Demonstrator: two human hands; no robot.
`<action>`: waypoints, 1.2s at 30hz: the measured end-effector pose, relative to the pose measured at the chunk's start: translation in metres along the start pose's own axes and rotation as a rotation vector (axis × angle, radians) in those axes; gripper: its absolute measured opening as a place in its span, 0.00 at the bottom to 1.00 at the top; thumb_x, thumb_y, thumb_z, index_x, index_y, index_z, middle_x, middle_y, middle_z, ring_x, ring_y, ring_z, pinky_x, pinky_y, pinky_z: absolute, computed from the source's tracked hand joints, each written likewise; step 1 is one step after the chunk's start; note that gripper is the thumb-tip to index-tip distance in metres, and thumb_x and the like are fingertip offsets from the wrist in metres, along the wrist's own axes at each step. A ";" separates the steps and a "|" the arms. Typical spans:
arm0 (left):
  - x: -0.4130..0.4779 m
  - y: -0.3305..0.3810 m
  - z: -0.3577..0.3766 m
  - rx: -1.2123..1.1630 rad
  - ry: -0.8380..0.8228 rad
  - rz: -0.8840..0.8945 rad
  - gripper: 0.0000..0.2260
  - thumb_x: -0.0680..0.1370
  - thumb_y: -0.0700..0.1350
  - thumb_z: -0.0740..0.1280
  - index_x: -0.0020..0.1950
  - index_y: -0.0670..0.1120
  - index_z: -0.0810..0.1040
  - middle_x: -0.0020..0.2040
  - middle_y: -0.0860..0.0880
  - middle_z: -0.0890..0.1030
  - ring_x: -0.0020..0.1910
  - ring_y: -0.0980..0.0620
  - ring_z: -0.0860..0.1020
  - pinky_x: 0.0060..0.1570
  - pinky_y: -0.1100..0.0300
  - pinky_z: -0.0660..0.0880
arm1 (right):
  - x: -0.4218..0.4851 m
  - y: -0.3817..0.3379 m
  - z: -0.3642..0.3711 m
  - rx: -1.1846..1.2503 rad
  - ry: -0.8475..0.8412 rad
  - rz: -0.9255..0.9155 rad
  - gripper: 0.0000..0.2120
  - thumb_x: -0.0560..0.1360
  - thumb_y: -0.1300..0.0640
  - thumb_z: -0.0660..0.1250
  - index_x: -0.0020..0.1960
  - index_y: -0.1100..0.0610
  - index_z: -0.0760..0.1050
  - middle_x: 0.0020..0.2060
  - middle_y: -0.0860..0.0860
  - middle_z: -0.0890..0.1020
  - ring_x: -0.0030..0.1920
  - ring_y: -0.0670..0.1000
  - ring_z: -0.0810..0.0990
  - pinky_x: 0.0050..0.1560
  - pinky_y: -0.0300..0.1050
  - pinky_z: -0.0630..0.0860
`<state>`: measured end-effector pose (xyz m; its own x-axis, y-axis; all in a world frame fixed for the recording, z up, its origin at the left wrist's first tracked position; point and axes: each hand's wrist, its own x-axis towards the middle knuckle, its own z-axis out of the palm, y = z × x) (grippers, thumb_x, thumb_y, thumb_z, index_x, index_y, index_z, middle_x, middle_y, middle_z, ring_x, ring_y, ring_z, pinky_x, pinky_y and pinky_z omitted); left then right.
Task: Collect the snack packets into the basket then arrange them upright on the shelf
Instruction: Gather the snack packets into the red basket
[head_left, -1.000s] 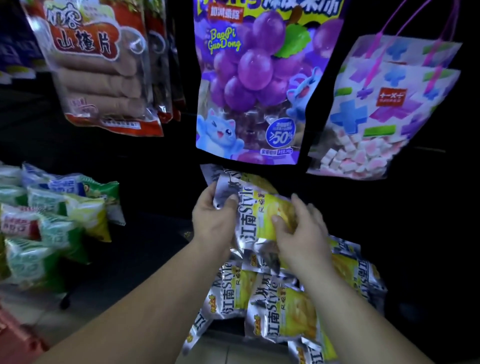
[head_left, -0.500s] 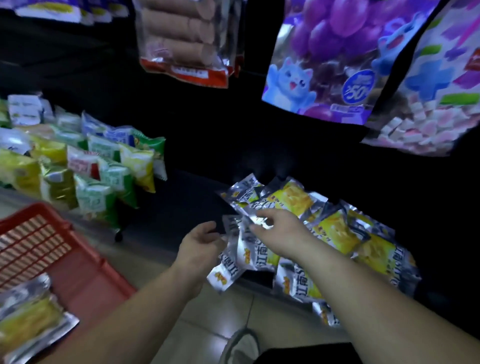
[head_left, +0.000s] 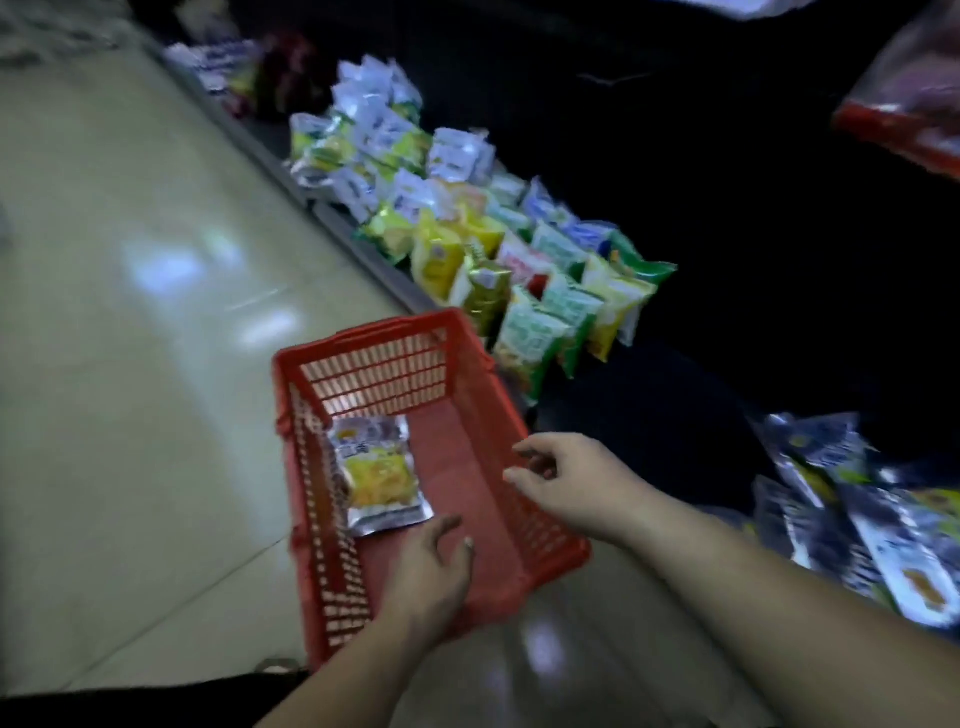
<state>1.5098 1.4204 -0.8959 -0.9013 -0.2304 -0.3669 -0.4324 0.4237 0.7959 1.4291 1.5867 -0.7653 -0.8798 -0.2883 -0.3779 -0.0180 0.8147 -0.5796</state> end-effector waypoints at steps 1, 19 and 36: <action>0.006 -0.012 -0.013 0.027 -0.001 -0.025 0.18 0.77 0.49 0.70 0.66 0.47 0.81 0.62 0.51 0.81 0.63 0.53 0.79 0.67 0.58 0.72 | 0.014 -0.015 0.013 -0.026 -0.059 -0.036 0.23 0.78 0.42 0.69 0.70 0.50 0.76 0.62 0.47 0.81 0.61 0.47 0.79 0.60 0.40 0.74; 0.188 -0.082 -0.016 0.208 -0.024 -0.570 0.37 0.75 0.65 0.66 0.80 0.64 0.54 0.82 0.41 0.42 0.80 0.35 0.52 0.79 0.48 0.55 | 0.193 0.014 0.137 0.056 -0.175 -0.047 0.18 0.78 0.48 0.69 0.66 0.53 0.79 0.58 0.49 0.84 0.57 0.47 0.81 0.56 0.37 0.73; 0.173 -0.032 -0.040 -0.344 0.308 -0.239 0.14 0.75 0.41 0.73 0.61 0.47 0.81 0.57 0.47 0.83 0.54 0.49 0.83 0.59 0.49 0.81 | 0.204 0.017 0.101 0.394 -0.098 0.111 0.16 0.78 0.50 0.70 0.64 0.52 0.80 0.40 0.42 0.77 0.39 0.40 0.76 0.41 0.38 0.73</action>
<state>1.3689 1.3320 -0.9657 -0.7061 -0.5549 -0.4398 -0.5439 0.0274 0.8387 1.2975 1.4908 -0.9255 -0.8163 -0.2717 -0.5097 0.2745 0.5941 -0.7561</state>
